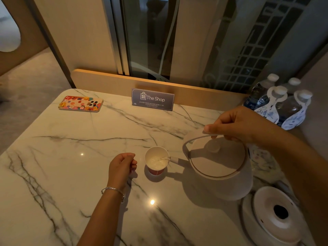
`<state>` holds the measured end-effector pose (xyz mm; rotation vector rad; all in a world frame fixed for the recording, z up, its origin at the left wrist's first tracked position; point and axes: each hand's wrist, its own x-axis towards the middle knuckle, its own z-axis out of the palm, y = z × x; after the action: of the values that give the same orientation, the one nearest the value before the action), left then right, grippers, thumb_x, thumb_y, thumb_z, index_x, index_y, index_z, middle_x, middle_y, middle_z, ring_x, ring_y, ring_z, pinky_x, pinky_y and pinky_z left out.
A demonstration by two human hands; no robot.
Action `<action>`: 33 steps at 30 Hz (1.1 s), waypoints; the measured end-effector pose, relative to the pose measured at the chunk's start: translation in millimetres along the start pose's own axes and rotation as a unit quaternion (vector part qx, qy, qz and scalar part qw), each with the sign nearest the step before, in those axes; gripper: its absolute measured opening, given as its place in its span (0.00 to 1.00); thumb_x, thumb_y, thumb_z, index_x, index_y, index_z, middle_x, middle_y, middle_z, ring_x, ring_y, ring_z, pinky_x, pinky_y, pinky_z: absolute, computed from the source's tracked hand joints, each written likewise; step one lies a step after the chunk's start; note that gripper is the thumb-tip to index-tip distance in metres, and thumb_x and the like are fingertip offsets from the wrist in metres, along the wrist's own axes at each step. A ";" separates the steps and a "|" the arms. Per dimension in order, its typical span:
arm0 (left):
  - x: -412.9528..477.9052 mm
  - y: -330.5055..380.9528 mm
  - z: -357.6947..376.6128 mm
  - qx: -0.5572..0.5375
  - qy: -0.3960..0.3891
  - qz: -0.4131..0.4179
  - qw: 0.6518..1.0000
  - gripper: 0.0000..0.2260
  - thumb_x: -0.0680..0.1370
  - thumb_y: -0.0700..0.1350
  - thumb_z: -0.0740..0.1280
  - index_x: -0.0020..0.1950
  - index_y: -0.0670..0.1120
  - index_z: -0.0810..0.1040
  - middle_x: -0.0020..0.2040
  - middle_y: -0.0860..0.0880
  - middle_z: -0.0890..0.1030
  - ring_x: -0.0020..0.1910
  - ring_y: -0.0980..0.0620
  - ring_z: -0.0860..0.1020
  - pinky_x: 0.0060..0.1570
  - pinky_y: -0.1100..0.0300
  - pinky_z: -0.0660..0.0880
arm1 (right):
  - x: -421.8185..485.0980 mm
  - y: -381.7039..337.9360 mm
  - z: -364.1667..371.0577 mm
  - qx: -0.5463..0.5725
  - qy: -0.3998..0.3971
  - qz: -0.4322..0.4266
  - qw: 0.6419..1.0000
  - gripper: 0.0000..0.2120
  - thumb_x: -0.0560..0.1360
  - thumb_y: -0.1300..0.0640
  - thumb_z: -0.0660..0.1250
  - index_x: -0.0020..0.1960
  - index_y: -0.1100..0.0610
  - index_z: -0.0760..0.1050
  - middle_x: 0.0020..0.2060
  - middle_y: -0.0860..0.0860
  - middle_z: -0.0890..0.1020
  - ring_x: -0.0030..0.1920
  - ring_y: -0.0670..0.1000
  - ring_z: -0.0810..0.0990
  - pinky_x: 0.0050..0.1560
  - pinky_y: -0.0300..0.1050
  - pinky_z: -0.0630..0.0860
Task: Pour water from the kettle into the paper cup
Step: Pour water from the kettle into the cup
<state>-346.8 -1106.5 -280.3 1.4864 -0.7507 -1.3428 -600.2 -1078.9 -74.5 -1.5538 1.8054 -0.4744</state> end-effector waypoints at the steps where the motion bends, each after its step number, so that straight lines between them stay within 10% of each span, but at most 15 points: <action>1: 0.0 0.3 0.2 0.001 -0.001 0.001 1.000 0.05 0.73 0.38 0.64 0.37 0.42 0.76 0.31 0.44 0.75 0.30 0.48 0.72 0.36 0.55 0.72 | 0.2 -0.1 0.1 -0.002 0.000 0.001 1.000 0.11 0.65 0.47 0.70 0.28 0.51 0.78 0.17 0.45 0.75 0.27 0.47 0.70 0.27 0.36 0.68; 33: -4.6 -4.5 -1.1 0.008 -0.006 -0.010 1.000 0.05 0.74 0.38 0.64 0.38 0.42 0.76 0.31 0.44 0.76 0.31 0.49 0.73 0.25 0.65 0.73 | -0.7 -9.4 -6.4 0.007 -0.022 0.006 1.000 0.11 0.64 0.47 0.70 0.31 0.55 0.80 0.14 0.45 0.73 0.17 0.39 0.68 0.19 0.29 0.63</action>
<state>-347.5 -1100.5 -282.8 1.5043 -0.7574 -1.3651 -598.1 -1081.4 -63.6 -1.5321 1.7726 -0.4424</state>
